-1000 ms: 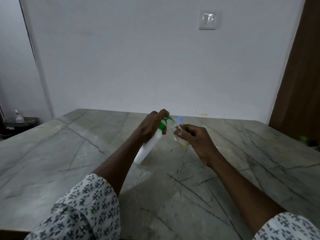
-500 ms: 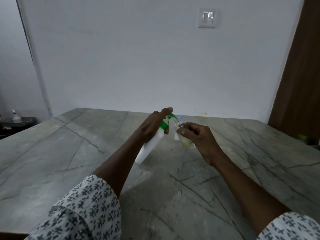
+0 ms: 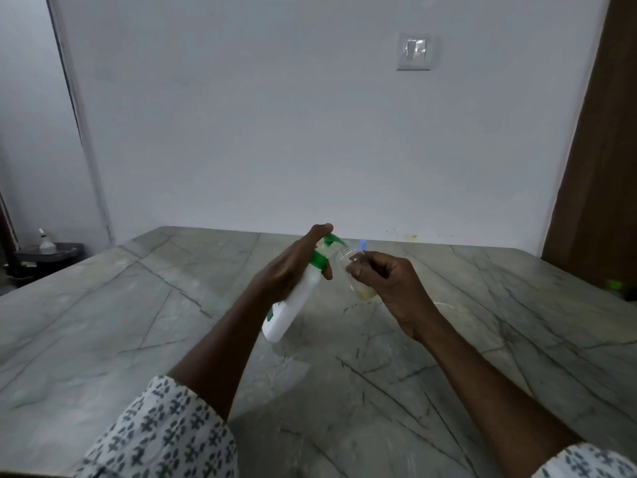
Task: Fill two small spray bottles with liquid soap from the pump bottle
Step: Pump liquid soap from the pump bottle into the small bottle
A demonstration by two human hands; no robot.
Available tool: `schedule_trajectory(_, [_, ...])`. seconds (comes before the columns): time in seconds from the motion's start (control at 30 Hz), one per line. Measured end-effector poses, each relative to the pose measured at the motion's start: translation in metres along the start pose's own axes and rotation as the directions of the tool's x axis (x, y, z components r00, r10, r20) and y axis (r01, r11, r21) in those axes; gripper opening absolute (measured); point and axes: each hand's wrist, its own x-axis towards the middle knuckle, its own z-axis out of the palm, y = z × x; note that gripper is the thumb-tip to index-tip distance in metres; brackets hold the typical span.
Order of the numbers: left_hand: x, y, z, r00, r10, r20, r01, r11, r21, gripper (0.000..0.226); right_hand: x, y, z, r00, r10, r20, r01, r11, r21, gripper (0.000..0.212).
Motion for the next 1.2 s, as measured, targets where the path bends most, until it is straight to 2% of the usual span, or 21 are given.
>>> schedule_trajectory(0.13, [-0.002, 0.0, 0.008, 0.995, 0.064, -0.076, -0.068, 0.996, -0.051, 0.056, -0.001, -0.003, 0.002, 1.0, -0.018, 0.005, 0.018, 1.0, 0.014, 0.013])
schedule_trajectory(0.37, [-0.002, 0.001, 0.01, 0.996, 0.074, -0.054, -0.08, 0.987, -0.136, 0.054, -0.003, -0.005, 0.001, 0.999, -0.04, 0.01, 0.04, 0.999, 0.009, 0.022])
schedule_trajectory(0.5, [0.0, 0.0, 0.01, 0.999, 0.024, -0.029, -0.028, 0.986, -0.162, 0.057, -0.002, -0.005, 0.0, 0.999, -0.034, 0.003, 0.034, 0.999, 0.014, 0.024])
schedule_trajectory(0.63, [0.004, -0.001, 0.009, 1.0, 0.019, -0.02, -0.022, 0.989, -0.143, 0.052, -0.003, -0.005, -0.003, 0.999, -0.043, 0.005, 0.043, 0.999, 0.003, 0.021])
schedule_trajectory(0.77, [0.005, -0.003, 0.009, 0.999, 0.019, -0.038, -0.024, 0.99, -0.137, 0.045, -0.001, -0.006, -0.011, 0.999, -0.042, -0.01, 0.041, 0.998, -0.045, 0.029])
schedule_trajectory(0.97, [0.009, -0.005, 0.011, 0.998, 0.041, -0.044, -0.047, 0.992, -0.12, 0.051, -0.001, -0.004, -0.016, 0.999, -0.036, 0.003, 0.036, 0.999, -0.036, 0.029])
schedule_trajectory(1.2, [0.007, 0.0, 0.007, 0.997, -0.065, 0.036, 0.066, 0.998, -0.019, 0.049, 0.0, 0.005, -0.026, 0.998, -0.002, 0.067, 0.004, 1.0, -0.023, 0.024])
